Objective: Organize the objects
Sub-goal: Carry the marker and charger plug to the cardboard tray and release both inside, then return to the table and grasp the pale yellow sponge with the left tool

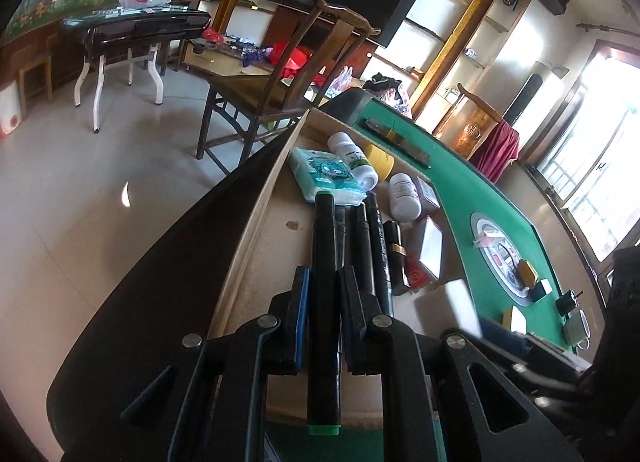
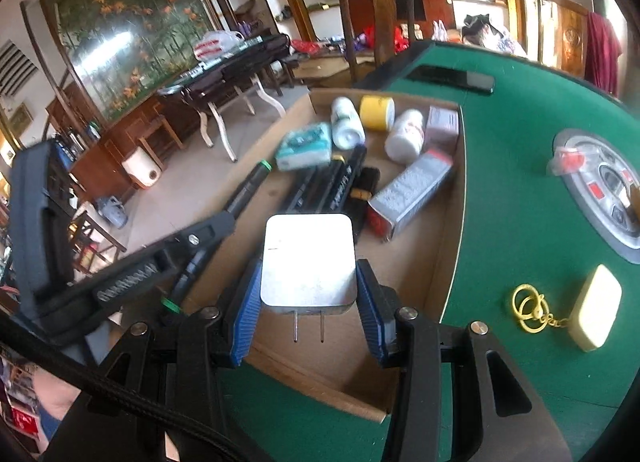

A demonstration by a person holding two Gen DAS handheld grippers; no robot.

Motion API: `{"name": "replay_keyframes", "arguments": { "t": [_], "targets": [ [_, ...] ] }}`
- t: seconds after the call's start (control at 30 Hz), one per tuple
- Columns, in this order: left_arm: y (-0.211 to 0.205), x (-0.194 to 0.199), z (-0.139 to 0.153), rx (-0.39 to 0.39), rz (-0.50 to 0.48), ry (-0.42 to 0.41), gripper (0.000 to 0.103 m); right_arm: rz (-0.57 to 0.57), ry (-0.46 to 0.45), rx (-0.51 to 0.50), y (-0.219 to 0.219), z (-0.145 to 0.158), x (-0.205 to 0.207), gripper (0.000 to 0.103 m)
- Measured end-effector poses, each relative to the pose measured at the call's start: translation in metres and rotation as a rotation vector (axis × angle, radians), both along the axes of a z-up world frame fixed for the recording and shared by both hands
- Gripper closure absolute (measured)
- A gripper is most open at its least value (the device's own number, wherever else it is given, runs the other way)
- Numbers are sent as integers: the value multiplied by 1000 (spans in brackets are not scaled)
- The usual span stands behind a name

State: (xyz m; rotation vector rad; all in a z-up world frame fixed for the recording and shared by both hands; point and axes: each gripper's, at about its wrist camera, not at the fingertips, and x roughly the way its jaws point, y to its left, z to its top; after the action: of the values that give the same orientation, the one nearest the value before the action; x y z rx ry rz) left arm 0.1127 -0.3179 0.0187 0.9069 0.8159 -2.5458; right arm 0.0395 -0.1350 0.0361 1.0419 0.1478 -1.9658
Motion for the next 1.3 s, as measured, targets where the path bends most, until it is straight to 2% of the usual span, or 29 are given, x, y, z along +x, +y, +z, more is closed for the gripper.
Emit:
{"name": "replay_keyframes", "arguments": {
  "t": [0.37, 0.73, 1.07, 1.2, 1.3],
  "targets": [
    [-13, -17, -9, -19, 25, -41, 91, -21, 1, 74, -11, -22, -6, 60],
    [-10, -18, -9, -56, 12, -56, 91, 1, 21, 93, -14, -25, 0, 59],
    [-3, -13, -3, -56, 2, -50, 90, 29, 45, 92, -9, -18, 7, 59],
    [4, -11, 3, -61, -10, -42, 90, 36, 49, 64, -2, -11, 11, 59],
    [9, -10, 9, -66, -13, -32, 90, 57, 17, 23, 5, -6, 10, 59]
  ]
}}
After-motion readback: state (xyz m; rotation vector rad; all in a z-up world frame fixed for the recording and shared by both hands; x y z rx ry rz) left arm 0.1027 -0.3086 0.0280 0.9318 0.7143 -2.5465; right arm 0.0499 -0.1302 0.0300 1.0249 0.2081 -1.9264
